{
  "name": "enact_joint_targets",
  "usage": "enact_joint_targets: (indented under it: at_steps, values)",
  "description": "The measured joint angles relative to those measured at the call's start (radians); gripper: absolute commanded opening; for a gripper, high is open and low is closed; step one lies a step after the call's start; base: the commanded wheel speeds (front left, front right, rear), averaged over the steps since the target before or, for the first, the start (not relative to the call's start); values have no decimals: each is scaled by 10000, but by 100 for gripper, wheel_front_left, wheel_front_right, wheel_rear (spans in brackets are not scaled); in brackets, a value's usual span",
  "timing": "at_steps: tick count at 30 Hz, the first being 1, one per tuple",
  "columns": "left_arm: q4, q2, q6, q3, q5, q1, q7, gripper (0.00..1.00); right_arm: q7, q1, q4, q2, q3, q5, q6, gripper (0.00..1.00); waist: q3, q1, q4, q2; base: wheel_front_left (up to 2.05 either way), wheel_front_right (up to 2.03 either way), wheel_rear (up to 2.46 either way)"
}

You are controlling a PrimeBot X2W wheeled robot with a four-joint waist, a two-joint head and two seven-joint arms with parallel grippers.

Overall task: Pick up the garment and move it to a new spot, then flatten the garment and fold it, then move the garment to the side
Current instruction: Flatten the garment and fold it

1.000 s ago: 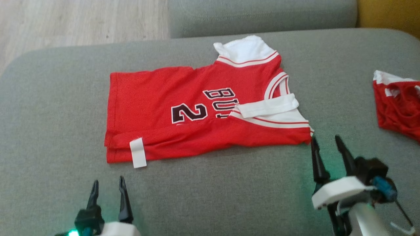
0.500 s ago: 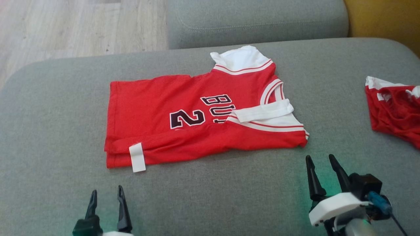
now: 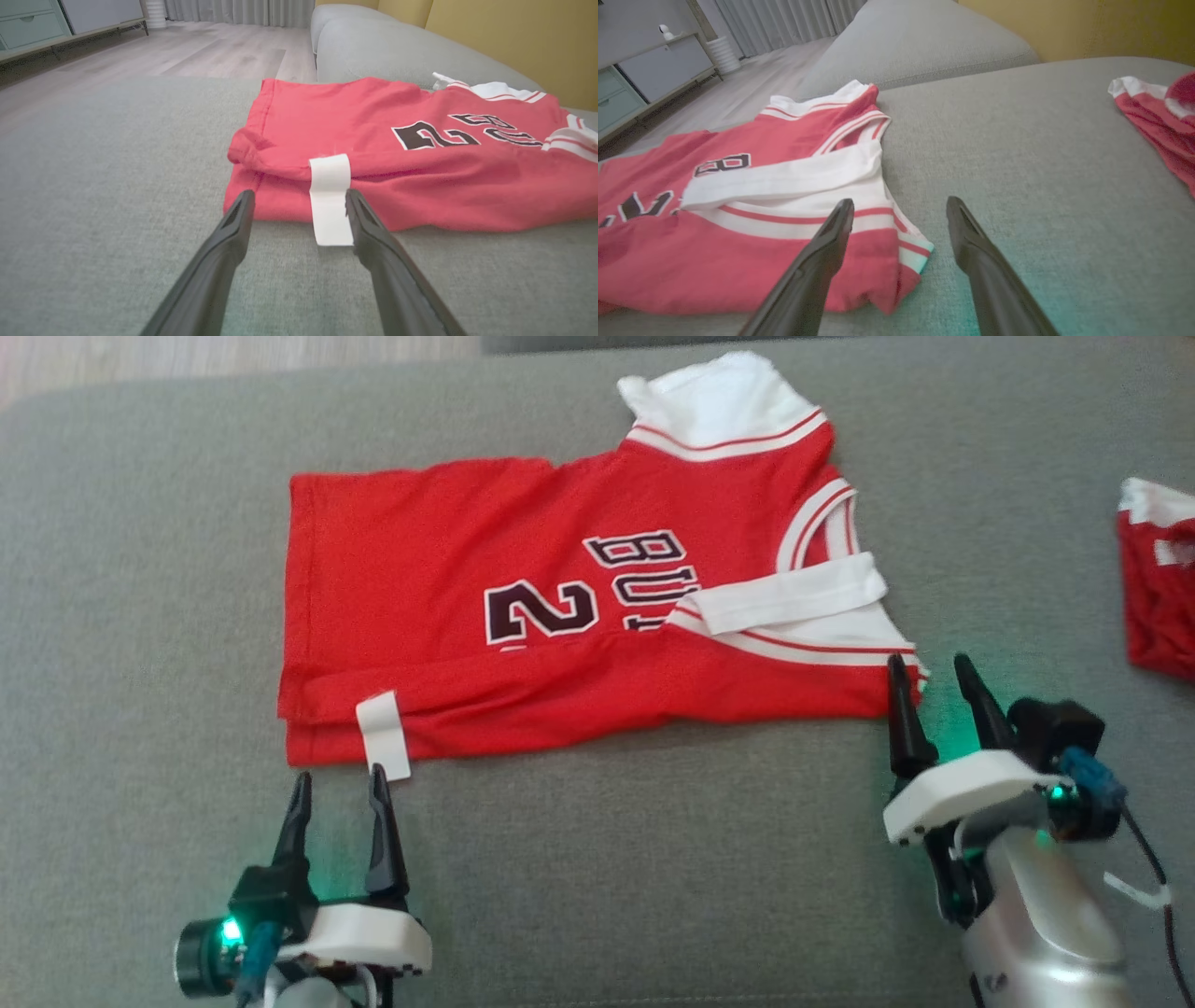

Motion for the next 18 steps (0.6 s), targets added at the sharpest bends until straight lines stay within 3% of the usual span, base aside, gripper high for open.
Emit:
enact_joint_targets:
  at_steps: [9,10,11,18]
  values:
    - [138,-2,2,-46,-40,-94,0,100,-203,-186,1016,-31,-111,58,0,100,399,-3,281,0,0,0,0]
    - [144,0,0,-23,-40,-143,0,100,-217,-217,1072,-44,8,148,-2,61,396,-3,275,0,0,0,0]
    - [136,0,-2,-10,-40,-177,0,100,-219,-219,1097,-65,102,224,-2,0,386,-4,264,0,0,0,0]
    - [213,-2,-251,115,-685,-207,0,100,-203,-187,995,-13,240,420,2,0,344,-4,74,0,0,0,0]
